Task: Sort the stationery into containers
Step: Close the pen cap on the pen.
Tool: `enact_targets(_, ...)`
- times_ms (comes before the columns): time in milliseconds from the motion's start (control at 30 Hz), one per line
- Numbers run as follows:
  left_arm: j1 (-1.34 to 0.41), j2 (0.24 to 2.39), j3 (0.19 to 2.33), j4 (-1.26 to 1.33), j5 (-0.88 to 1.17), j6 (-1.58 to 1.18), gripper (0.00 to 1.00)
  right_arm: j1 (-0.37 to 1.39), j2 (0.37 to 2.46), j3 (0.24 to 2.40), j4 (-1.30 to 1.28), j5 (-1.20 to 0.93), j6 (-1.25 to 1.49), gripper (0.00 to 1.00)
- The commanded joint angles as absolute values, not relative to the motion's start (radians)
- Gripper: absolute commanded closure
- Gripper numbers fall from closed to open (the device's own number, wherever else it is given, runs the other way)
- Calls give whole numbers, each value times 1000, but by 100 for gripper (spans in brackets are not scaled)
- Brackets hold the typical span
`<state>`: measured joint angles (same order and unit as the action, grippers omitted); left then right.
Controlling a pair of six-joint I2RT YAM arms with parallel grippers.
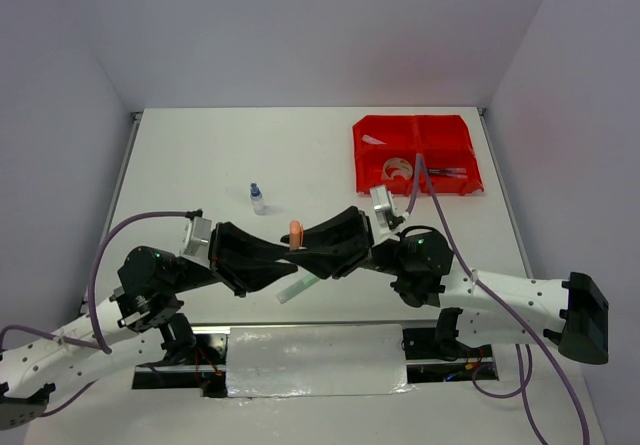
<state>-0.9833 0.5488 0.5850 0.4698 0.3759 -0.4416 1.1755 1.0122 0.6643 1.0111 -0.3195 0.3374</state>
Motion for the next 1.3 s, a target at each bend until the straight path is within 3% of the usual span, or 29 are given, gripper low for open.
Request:
enact_targets(0, -983, 558, 644, 496, 325, -426, 100, 1180, 1017, 709, 1025, -334, 313, 75)
enact_targets(33, -983, 560, 649, 485, 312, -429, 100, 1181, 1016, 709, 1029, -344, 311, 76)
enact_targets(67, -983, 564, 656, 473, 301, -434, 94, 1181, 1014, 710, 1029, -345, 310, 84)
enact_targets(167, -983, 571, 670, 457, 293, -443, 82, 1183, 1012, 713, 1026, -339, 311, 92)
enact_targets(200, -983, 577, 672, 459, 295, -445, 74, 1181, 1012, 718, 1020, -337, 313, 97)
enact_targets(300, -983, 597, 672, 463, 304, -445, 57, 1180, 1017, 730, 1017, -339, 321, 100)
enact_targets(533, -983, 640, 678, 471, 337, -446, 52, 1180, 1031, 742, 1014, -333, 328, 100)
enact_targets(633, -983, 643, 678, 477, 345, -443, 60, 1181, 1040, 738, 1022, -327, 330, 100)
enact_targets(833, -983, 638, 683, 476, 351, -436, 100, 1181, 1052, 730, 1046, -319, 342, 100)
enact_targets(900, -983, 637, 677, 480, 360, -431, 100, 1183, 1055, 720, 1054, -314, 345, 100)
enact_targets(933, -983, 634, 672, 485, 371, -423, 100, 1181, 1049, 715, 1058, -308, 345, 97)
enact_targets(1067, -983, 603, 643, 497, 386, -407, 100, 1181, 1019, 684, 1057, -282, 338, 42)
enact_targets(1133, -983, 591, 634, 506, 391, -397, 100, 1183, 1002, 681, 1040, -273, 330, 23)
enact_targets(1200, -983, 580, 630, 502, 399, -388, 100, 1183, 991, 687, 1005, -258, 322, 12)
enact_targets(1233, -983, 580, 632, 489, 400, -379, 100, 1183, 980, 689, 997, -258, 321, 1)
enact_targets(1267, -983, 583, 634, 485, 408, -376, 100, 1181, 976, 696, 988, -259, 319, 0)
